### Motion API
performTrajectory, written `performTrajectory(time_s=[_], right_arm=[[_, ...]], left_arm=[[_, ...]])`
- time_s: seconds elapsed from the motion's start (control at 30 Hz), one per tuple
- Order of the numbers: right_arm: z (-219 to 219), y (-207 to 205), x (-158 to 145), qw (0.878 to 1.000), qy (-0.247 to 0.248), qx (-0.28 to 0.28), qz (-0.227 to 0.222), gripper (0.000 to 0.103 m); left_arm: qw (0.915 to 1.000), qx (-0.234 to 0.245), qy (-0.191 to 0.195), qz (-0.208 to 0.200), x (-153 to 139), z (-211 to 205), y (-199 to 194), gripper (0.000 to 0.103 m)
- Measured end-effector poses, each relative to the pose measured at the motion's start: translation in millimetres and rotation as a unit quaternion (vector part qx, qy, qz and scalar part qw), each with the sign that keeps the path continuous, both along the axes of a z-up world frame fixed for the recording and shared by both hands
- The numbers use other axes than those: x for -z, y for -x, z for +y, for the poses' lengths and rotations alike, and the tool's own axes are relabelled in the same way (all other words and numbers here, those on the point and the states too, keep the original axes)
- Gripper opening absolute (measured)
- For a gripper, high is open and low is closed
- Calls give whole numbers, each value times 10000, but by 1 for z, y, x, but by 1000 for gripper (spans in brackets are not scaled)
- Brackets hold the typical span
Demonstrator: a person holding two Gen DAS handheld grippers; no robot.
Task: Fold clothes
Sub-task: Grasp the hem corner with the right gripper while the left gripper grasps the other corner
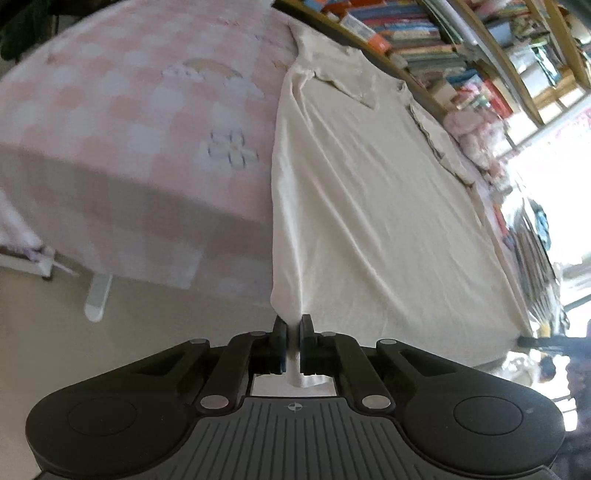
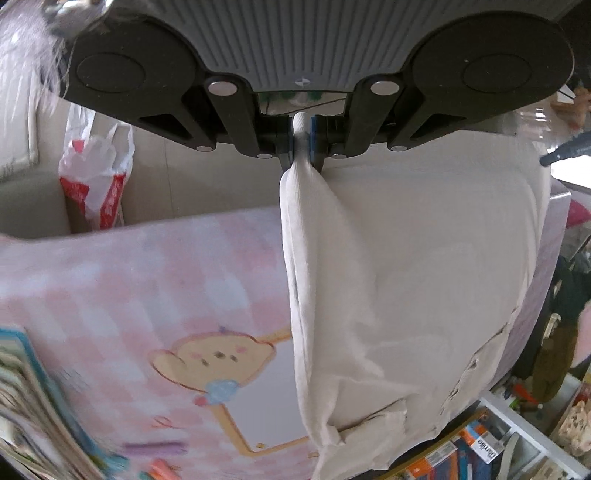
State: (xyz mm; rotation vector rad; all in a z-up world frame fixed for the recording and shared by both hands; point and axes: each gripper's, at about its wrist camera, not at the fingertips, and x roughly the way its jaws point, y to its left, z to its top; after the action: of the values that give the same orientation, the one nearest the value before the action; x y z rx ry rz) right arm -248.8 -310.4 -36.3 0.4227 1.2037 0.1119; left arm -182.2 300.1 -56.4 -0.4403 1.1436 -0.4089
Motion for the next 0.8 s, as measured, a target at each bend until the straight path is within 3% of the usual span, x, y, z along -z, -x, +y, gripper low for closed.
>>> performTrajectory(time_s=[0.3,0.47,0.53,0.57,0.63,0.8], right_arm=[[2,59,14,9986,-76,113,507,7],[1,63,2,9980,-467,209,384,7],[-1,63,-9,9970,-702,242,200,7],[-2,62,-16,9961,-848,254,49,7],[-15,57,-36,9880,-1284,627,-587,7],[-47,22,-71,9452,-2076,1626,-1924,7]], left_arm=[[9978,20,384,548,20,17,35,5],[9963,110,810,261,-2,23,31,5],[9920,-173,1251,6,-14,30,24,5],[9867,-424,1561,-142,-20,34,19,4],[9681,-973,2277,-370,-26,39,8,4],[9087,-1907,3586,-970,-41,31,-37,4]])
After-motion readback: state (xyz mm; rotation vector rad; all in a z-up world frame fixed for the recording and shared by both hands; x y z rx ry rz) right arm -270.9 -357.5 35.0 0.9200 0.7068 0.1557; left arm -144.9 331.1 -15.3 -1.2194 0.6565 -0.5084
